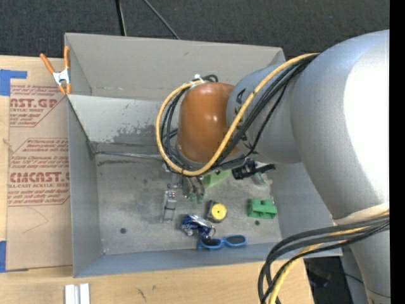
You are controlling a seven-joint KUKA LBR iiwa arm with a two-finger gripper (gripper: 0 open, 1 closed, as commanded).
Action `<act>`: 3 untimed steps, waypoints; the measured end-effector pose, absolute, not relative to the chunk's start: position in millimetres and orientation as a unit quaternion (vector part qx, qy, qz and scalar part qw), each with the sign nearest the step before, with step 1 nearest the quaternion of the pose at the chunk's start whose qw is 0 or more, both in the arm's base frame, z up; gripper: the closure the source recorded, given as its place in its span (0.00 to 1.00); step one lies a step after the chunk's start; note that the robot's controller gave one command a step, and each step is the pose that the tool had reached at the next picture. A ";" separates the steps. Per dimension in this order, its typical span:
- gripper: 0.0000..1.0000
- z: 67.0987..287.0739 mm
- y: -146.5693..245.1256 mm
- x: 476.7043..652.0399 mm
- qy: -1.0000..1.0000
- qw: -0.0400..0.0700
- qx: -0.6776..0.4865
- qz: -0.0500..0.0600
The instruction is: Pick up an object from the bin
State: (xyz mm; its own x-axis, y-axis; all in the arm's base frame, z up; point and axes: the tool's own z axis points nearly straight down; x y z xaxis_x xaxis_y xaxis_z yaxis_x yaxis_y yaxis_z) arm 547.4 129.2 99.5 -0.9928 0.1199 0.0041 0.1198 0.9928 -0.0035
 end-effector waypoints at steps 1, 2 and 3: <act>0.00 149.9 62.1 523.7 -0.991 -0.001 -0.135 0.001; 0.00 77.9 49.7 485.5 -0.999 0.001 0.035 0.000; 1.00 79.1 50.2 486.2 -0.999 0.000 0.035 -0.001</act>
Offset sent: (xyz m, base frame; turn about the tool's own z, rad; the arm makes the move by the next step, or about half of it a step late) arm -0.0243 -0.0651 0.0495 0.1480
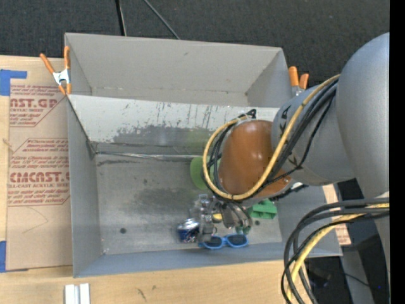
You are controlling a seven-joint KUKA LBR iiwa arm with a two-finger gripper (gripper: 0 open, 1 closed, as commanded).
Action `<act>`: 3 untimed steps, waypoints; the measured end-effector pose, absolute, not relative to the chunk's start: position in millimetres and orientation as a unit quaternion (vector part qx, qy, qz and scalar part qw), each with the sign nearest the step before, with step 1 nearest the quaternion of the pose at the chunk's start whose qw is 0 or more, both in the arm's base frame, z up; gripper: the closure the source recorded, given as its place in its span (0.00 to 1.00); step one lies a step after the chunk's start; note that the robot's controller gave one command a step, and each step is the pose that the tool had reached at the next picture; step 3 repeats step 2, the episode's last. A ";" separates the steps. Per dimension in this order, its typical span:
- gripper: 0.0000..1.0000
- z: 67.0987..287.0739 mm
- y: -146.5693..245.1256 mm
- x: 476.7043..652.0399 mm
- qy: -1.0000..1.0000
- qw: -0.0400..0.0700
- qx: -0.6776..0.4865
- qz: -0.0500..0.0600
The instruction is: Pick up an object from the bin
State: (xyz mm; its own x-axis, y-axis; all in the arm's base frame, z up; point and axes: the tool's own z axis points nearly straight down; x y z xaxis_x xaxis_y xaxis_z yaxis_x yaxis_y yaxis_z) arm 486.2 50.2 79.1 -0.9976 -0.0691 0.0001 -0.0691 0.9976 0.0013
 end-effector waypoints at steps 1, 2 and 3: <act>1.00 164.4 47.1 509.1 -1.000 -0.005 -0.001 -0.001; 1.00 319.3 55.8 506.2 -1.000 -0.006 0.013 0.000; 1.00 319.3 55.8 506.2 -1.000 -0.006 0.013 0.000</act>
Offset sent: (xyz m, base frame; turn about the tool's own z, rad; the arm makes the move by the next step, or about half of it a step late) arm 0.0202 -0.0043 0.0810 0.0728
